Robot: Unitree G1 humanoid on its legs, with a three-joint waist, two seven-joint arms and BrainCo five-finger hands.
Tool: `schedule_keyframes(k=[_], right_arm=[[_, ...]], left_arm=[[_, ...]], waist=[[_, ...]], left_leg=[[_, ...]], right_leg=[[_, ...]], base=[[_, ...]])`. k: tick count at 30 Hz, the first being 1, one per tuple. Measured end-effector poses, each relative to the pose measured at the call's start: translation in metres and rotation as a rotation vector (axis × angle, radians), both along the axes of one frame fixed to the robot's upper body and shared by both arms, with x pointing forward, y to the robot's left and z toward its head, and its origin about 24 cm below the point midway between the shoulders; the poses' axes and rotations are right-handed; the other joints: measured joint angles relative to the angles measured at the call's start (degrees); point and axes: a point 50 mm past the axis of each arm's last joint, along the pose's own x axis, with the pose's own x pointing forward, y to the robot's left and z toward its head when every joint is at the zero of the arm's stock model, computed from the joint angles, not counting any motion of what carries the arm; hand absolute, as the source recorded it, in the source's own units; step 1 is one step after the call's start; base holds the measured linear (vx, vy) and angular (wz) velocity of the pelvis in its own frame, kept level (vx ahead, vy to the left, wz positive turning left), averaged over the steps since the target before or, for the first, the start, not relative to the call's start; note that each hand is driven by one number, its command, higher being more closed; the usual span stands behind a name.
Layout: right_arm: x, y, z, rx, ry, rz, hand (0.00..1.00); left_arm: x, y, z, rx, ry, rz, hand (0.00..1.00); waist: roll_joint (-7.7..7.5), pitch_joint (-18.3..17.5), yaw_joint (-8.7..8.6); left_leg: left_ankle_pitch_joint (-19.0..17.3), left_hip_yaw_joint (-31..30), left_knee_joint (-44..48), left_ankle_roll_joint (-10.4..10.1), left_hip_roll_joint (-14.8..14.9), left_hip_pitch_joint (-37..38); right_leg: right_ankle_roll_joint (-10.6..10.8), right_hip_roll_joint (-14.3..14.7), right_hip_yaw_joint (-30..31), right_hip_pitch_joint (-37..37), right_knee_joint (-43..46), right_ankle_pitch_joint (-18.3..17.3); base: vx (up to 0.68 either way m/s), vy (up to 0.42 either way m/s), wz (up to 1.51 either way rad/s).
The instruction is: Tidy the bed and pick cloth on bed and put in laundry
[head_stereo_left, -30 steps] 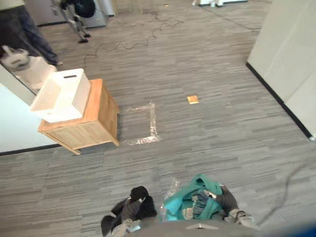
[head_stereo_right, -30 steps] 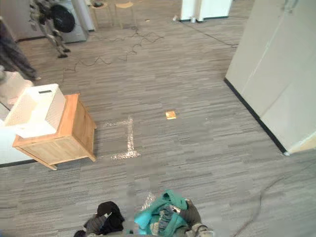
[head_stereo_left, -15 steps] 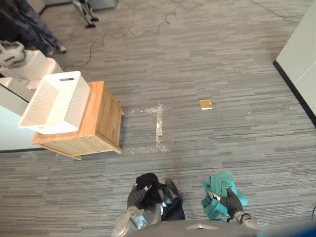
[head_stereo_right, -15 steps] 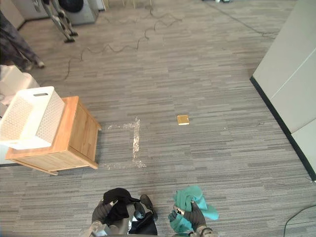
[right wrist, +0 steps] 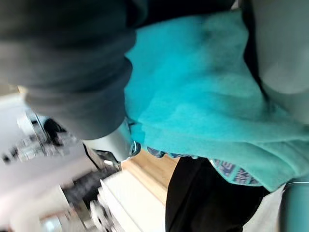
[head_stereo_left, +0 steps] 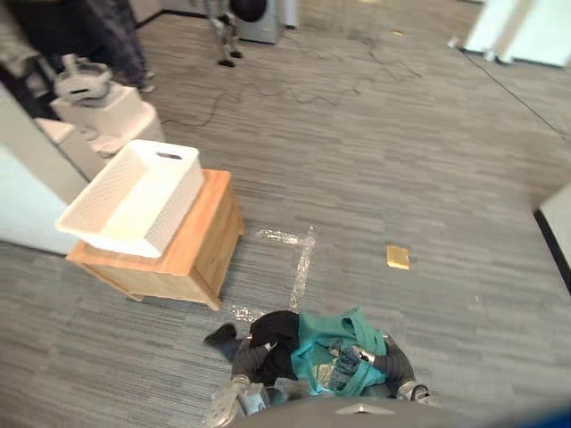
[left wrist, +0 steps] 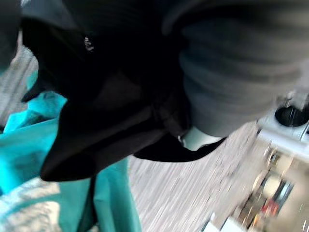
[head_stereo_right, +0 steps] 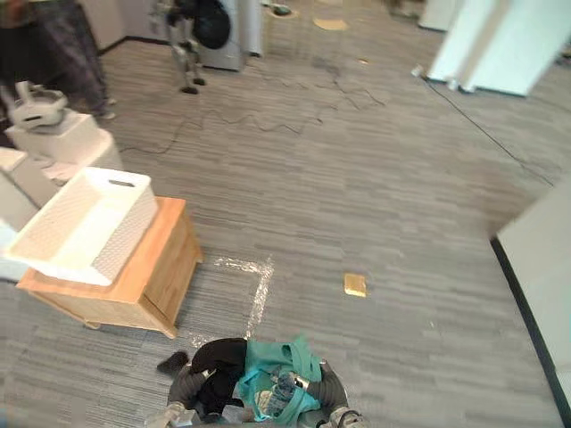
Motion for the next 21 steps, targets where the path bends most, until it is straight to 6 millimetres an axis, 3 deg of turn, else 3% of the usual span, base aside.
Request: schedule_keyframes(k=[1,2,3,5,7,8,9,10,11,12,15,17,19,21], right_arm=[[0.000,0.001,0.000,0.002,0.003,-0.006,1.00],[0.000,0.004,-0.001,0.008,0.005,-0.015,1.00],[0.001,0.006,0.000,0.013,0.004,-0.016,1.00],[0.004,0.006,0.001,0.010,-0.006,-0.015,1.00],[0.010,-0.003,0.002,-0.027,-0.022,0.000,1.00],[0.014,-0.004,0.003,-0.032,-0.033,-0.002,1.00],[0.020,-0.009,0.006,-0.046,-0.054,-0.008,1.00],[0.023,-0.012,0.008,-0.053,-0.066,-0.013,1.00],[0.025,-0.018,0.010,-0.064,-0.073,-0.027,1.00],[0.025,-0.019,0.010,-0.067,-0.070,-0.031,1.00],[0.028,-0.019,0.012,-0.061,-0.083,-0.024,1.00],[0.033,-0.018,0.014,-0.058,-0.101,-0.011,1.00],[0.035,-0.019,0.014,-0.084,-0.110,0.017,1.00],[0.034,-0.018,0.014,-0.096,-0.112,0.038,1.00]], left_arm=[[-0.002,0.002,-0.001,0.004,0.011,0.006,1.00],[-0.006,0.005,-0.003,0.010,0.025,0.021,1.00],[-0.010,0.009,-0.003,0.017,0.029,0.031,1.00],[-0.016,0.013,-0.004,0.025,0.039,0.041,1.00],[-0.021,0.005,-0.006,-0.005,0.058,0.060,1.00],[-0.020,0.003,-0.005,-0.012,0.052,0.062,1.00],[-0.017,-0.004,-0.004,-0.034,0.041,0.064,1.00],[-0.013,-0.009,-0.003,-0.056,0.029,0.067,1.00],[-0.010,-0.015,-0.002,-0.075,0.018,0.058,1.00],[-0.009,-0.017,-0.001,-0.080,0.012,0.050,1.00],[-0.009,-0.020,0.003,-0.095,-0.005,0.052,1.00],[-0.009,-0.020,0.004,-0.098,-0.013,0.054,1.00],[-0.007,-0.022,0.007,-0.106,-0.027,0.060,1.00],[-0.007,-0.022,0.008,-0.110,-0.031,0.064,1.00]], waist=[[-0.04,0.0,0.06],[-0.31,-0.2,0.09],[-0.79,-0.5,0.06],[-0.80,-0.9,0.11],[3.56,-2.6,0.12],[3.95,-2.7,-0.25],[4.28,-2.3,-1.23],[4.94,-1.6,-0.76],[5.77,-1.1,-0.58],[5.70,-1.1,-0.60],[5.74,-1.1,0.23],[5.84,-1.1,0.76],[5.81,-1.0,2.06],[5.67,-1.1,2.29]], left_leg=[[-0.5,-1.1,0.3,-0.8,0.2,0.3],[-1.8,-2.9,1.4,-2.9,0.7,1.1],[-3.3,-3.7,2.6,-5.2,1.4,1.7],[-7.7,-4.9,5.7,-6.2,3.2,2.1],[-9.4,-4.5,10.0,-8.5,9.0,1.2],[-8.6,-3.8,14.7,-8.5,10.0,-1.3],[-5.4,-1.4,25.6,-7.6,12.5,-6.2],[-2.7,1.0,33.9,-7.3,15.8,-10.1],[-2.1,4.7,41.6,-7.3,19.2,-13.3],[-2.1,7.1,44.1,-7.3,20.5,-14.8],[-2.2,12.1,41.9,-7.4,20.5,-17.4],[-2.2,14.3,36.2,-7.4,18.6,-18.7],[-1.6,18.3,25.8,-7.0,14.8,-20.6],[1.7,23.6,16.4,-5.7,12.2,-21.4]], right_leg=[[0.2,0.3,1.3,0.1,-3.1,1.7],[0.6,0.9,3.6,0.1,-5.7,4.2],[-0.4,1.1,5.3,0.2,-5.6,5.7],[-1.6,2.0,5.8,-0.1,-2.0,8.5],[-3.6,5.4,2.6,-1.2,4.6,1.9],[-3.9,5.3,1.4,-1.0,5.7,0.5],[-4.7,5.5,-0.4,0.4,5.7,-0.5],[-5.7,6.0,-2.1,2.5,4.5,-1.2],[-6.6,6.5,-4.2,6.3,2.5,-1.8],[-7.1,6.5,-5.6,9.3,0.4,-2.1],[-7.6,6.9,-8.4,16.5,-5.3,-3.8],[-7.5,7.3,-9.3,18.9,-7.2,-4.5],[-7.5,7.2,-10.7,21.2,-10.3,-4.6],[-6.1,6.9,-12.7,22.9,-12.2,-4.9]], base=[[0.39,-0.264,1.20],[0.43,-0.344,1.05],[0.35,-0.286,0.98],[0.42,-0.412,0.71],[0.48,-0.445,0.47],[0.45,-0.422,0.60],[0.42,-0.445,0.62],[0.36,-0.397,0.69],[0.42,-0.408,0.61],[0.38,-0.351,0.64],[0.25,-0.208,0.45],[0.23,-0.083,0.31],[0.25,0.003,0.19],[0.30,0.065,0.39]])
